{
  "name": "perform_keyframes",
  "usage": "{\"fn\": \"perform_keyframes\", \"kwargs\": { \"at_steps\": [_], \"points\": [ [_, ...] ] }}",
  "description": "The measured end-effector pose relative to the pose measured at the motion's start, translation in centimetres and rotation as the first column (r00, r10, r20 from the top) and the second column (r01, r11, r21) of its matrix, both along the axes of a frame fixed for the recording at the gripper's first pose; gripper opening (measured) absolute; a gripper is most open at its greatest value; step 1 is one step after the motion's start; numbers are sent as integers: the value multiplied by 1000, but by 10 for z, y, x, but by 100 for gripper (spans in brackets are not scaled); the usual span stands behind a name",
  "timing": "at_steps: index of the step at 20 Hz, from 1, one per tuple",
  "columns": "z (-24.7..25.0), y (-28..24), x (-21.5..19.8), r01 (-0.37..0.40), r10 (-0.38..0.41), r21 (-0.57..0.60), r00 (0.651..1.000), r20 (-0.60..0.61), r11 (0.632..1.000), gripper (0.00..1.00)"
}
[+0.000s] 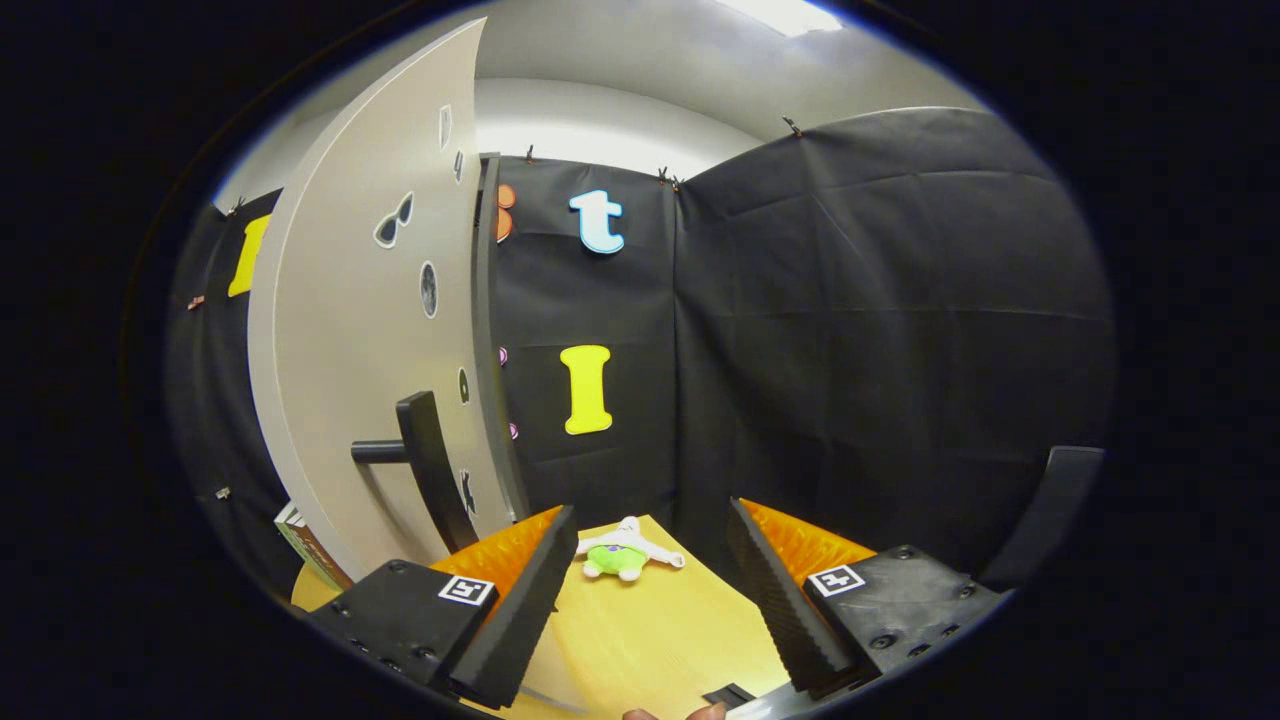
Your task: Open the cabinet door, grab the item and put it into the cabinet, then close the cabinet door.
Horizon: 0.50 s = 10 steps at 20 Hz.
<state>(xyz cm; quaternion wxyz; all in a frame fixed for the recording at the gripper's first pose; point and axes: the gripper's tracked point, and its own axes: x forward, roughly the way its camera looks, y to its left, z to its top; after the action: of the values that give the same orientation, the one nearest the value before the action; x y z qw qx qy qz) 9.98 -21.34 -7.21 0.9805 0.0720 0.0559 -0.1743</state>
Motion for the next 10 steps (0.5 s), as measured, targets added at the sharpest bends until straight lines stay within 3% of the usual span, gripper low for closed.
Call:
{"fn": "perform_keyframes", "kwargs": {
  "at_steps": [10],
  "points": [
    [0,24,4,-82,82,9,996,17,997,98]
  ]
}}
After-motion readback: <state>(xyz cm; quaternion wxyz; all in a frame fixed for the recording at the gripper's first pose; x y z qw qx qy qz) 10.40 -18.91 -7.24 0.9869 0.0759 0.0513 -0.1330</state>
